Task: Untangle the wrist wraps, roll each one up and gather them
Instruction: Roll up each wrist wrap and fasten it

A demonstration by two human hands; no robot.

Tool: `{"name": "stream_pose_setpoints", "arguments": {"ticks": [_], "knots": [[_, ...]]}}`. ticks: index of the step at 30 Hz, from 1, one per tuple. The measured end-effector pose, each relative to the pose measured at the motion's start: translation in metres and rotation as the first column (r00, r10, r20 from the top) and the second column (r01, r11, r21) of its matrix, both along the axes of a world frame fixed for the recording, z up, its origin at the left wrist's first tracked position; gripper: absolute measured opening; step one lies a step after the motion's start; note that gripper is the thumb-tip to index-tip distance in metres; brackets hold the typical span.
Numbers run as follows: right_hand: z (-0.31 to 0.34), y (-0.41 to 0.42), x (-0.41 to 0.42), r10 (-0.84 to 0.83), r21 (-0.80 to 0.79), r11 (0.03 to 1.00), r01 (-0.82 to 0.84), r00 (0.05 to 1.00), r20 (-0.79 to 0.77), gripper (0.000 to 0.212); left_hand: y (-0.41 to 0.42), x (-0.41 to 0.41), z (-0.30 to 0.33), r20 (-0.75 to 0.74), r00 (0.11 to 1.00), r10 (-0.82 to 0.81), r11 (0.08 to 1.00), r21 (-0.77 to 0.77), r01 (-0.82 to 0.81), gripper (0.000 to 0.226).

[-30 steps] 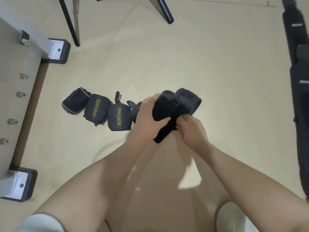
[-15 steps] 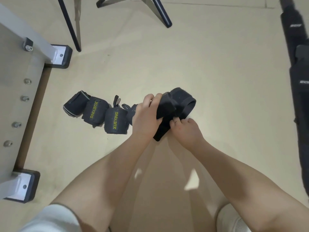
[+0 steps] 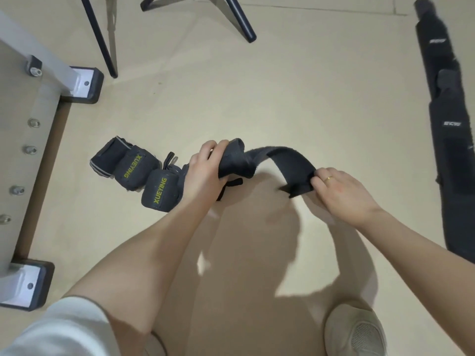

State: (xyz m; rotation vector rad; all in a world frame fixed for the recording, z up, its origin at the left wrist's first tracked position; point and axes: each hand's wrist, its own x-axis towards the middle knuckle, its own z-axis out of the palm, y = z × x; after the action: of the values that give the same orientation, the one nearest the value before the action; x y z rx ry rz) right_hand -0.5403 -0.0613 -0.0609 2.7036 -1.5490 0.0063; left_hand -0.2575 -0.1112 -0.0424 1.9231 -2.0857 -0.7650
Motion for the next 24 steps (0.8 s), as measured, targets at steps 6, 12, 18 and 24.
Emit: {"name": "stream_pose_setpoints", "arguments": {"ticks": [6, 12, 18, 24], "knots": [[0.025, 0.017, 0.032, -0.299, 0.22, 0.943, 0.25, 0.926, 0.229, 0.028, 0.007, -0.017, 0.028, -0.119, 0.992, -0.053, 0.998, 0.009, 0.054, 0.069], [0.113, -0.011, 0.072, -0.722, 0.735, 0.67, 0.105, 0.321, 0.613, 0.041, 0.009, -0.03, 0.087, -0.085, 0.944, -0.318, 0.934, -0.201, 0.296, 0.07], [0.171, -0.006, 0.078, -0.605, 0.679, 0.734, -0.018, 0.436, 0.666, 0.05, 0.011, -0.008, 0.147, 0.083, 0.881, -0.465, 0.725, -0.535, 0.433, 0.077], [0.207, -0.005, 0.09, -0.579, 0.618, 0.775, -0.135, 0.242, 0.779, 0.053, 0.009, -0.004, 0.183, 0.108, 0.839, -0.534, 0.581, -0.674, 0.457, 0.054]]}}
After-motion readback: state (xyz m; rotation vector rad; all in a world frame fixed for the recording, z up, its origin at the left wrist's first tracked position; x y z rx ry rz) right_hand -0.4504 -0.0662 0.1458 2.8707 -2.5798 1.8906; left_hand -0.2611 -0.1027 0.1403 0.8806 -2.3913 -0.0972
